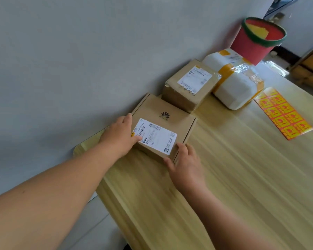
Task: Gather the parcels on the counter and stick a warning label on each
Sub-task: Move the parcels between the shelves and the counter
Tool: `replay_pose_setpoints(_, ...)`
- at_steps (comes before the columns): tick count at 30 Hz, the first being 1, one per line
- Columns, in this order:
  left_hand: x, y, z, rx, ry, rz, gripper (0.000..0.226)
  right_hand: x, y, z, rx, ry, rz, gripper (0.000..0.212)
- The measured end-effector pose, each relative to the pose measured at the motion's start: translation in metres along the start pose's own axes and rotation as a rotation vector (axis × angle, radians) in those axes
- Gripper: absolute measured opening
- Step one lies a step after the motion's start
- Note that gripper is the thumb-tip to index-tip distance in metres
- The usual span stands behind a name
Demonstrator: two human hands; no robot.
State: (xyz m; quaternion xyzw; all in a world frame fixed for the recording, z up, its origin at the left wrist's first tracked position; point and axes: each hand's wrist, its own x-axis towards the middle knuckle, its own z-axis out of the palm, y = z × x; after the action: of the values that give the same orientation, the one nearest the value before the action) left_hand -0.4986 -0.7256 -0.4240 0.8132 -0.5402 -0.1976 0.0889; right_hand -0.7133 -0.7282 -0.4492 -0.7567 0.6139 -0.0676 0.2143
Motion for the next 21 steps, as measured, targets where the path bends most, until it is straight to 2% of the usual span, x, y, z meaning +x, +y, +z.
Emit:
replay_pose_setpoints(4,-0.014,-0.012,-0.021,0.041,0.037,-0.008,0.082,0.002,-0.021,-0.012,-0.078,0.039,-0.018,0.067)
replay_pose_setpoints(10,-0.068,-0.041,-0.077,0.133,0.130,0.020,0.078,-0.011,-0.082,-0.030,-0.100,0.028,-0.240,0.063)
replay_pose_setpoints(15,-0.149,-0.078,-0.130,0.232,0.232,0.021,0.082,-0.054,-0.150,-0.043,-0.121,0.027,-0.417,0.062)
replay_pose_setpoints(21,-0.280,-0.134,-0.192,0.276,0.382,-0.063,0.084,-0.151,-0.241,-0.058,-0.132,0.068,-0.680,0.063)
